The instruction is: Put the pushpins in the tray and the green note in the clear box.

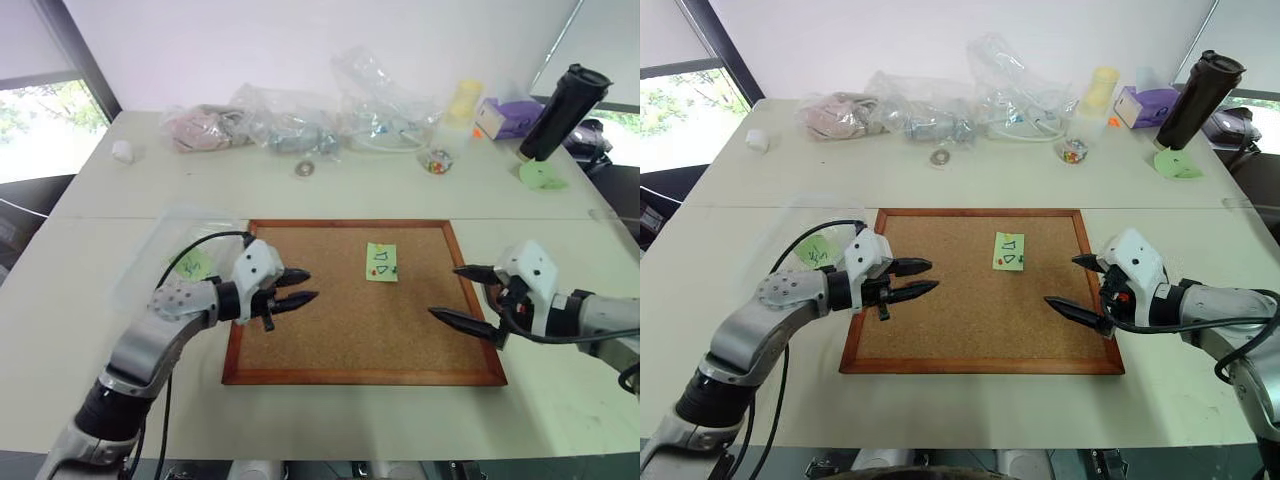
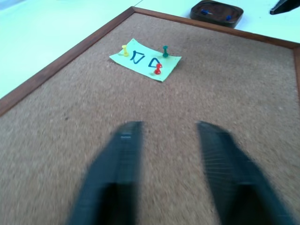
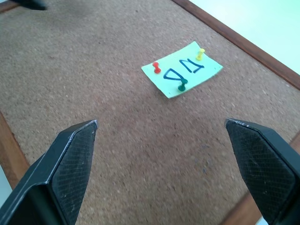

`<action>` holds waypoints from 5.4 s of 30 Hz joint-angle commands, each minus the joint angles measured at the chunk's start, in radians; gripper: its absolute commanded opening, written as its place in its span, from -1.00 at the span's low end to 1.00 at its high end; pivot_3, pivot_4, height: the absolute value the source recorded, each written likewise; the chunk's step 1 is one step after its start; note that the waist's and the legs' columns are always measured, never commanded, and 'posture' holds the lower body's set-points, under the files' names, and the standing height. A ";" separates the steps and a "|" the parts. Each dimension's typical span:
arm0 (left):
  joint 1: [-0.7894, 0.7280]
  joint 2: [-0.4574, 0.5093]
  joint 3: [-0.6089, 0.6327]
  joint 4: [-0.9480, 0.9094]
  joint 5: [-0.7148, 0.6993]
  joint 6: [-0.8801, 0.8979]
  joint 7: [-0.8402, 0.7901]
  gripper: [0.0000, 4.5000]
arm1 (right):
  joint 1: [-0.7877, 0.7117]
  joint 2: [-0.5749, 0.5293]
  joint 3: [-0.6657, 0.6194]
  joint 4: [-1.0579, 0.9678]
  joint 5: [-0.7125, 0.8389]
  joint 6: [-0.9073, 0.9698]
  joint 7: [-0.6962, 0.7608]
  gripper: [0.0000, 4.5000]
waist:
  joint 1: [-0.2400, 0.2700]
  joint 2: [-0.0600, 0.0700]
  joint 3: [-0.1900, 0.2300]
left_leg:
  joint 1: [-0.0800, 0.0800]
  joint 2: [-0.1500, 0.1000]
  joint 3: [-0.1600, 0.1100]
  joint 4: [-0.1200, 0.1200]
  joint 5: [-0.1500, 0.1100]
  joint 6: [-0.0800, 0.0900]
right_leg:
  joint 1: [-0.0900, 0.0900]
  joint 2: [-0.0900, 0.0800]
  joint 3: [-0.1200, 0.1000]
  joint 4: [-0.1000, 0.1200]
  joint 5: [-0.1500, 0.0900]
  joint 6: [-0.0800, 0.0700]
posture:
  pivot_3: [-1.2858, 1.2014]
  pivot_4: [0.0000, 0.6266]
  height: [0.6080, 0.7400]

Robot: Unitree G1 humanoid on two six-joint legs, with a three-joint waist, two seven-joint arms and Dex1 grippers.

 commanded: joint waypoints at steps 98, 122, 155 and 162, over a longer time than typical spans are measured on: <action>0.105 -0.082 -0.138 0.262 0.193 -0.159 -0.022 -1.00 | -0.053 0.154 -0.199 0.396 -0.219 0.000 -0.203 0.06 | -0.003 0.017 -0.012 | 0.005 0.000 0.000 -0.002 -0.001 0.001 | 0.001 0.002 0.004 0.003 0.000 0.000 | 0.03 -0.52 1.00; 0.104 -0.084 -0.135 0.261 0.193 -0.155 -0.016 -1.00 | -0.222 0.258 0.178 0.122 -0.101 0.054 -0.214 0.53 | -0.005 0.015 -0.013 | 0.004 0.000 -0.001 -0.002 -0.001 0.001 | 0.001 0.002 0.004 0.002 0.000 0.000 | 0.03 -0.52 1.00; 0.151 -0.076 -0.120 0.211 0.182 -0.142 0.011 -1.00 | -0.312 0.338 0.250 0.340 -0.220 -0.064 -0.241 -0.99 | -0.005 0.014 -0.013 | 0.002 0.000 -0.001 -0.001 -0.001 0.001 | -0.001 0.000 0.003 0.001 0.000 0.000 | 0.03 -0.52 1.00; 0.144 -0.081 -0.123 0.219 0.183 -0.143 0.009 -1.00 | -0.311 0.340 0.234 0.335 -0.203 -0.047 -0.255 -0.99 | -0.003 0.014 -0.013 | 0.002 0.000 -0.001 -0.001 -0.001 0.001 | -0.001 -0.001 0.003 0.001 0.000 0.000 | 0.03 -0.52 1.00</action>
